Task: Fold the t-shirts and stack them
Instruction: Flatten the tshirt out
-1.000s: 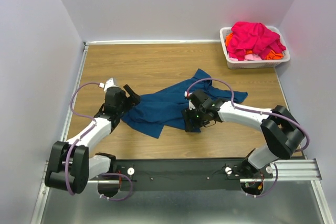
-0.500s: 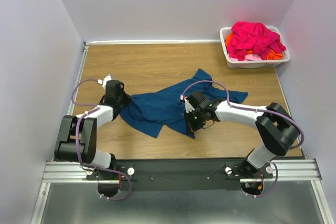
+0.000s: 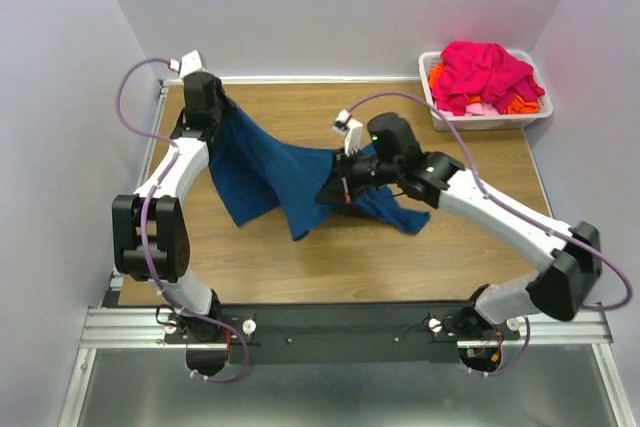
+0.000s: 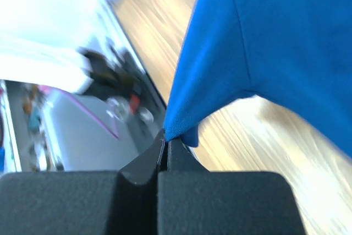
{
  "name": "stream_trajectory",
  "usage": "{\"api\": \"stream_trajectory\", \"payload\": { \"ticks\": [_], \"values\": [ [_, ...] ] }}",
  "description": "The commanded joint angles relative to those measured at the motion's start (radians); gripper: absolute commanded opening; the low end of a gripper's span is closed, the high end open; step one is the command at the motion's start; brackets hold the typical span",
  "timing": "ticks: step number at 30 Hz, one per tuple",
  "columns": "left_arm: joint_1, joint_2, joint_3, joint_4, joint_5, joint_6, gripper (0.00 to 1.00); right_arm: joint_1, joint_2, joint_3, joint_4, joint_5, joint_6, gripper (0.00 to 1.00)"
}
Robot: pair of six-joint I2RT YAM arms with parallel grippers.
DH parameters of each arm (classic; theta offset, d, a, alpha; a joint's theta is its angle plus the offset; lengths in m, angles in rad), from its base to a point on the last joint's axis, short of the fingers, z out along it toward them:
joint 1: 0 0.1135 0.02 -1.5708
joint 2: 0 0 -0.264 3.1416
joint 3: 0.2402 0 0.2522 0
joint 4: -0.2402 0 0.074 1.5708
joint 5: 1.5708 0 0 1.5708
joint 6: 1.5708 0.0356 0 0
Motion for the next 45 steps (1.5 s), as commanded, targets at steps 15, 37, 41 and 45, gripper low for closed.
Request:
{"api": "stream_trajectory", "payload": {
  "ticks": [15,37,41,45],
  "values": [
    [-0.173,0.12,0.179,0.081,-0.25,0.28,0.76,-0.084,0.071,-0.252,-0.013,0.564,0.169,0.56],
    [-0.633,-0.378,-0.33,-0.477,-0.184,-0.203,0.83,-0.083,-0.154,-0.33,-0.026,0.848,0.037,0.7],
    [-0.654,-0.263,-0.323,-0.53,-0.182,-0.205,0.78,-0.083,-0.166,-0.361,-0.026,0.866,0.043,0.7],
    [-0.659,-0.154,-0.289,-0.566,-0.119,-0.186,0.72,-0.083,-0.192,-0.387,-0.023,0.863,0.026,0.7]
  ]
}}
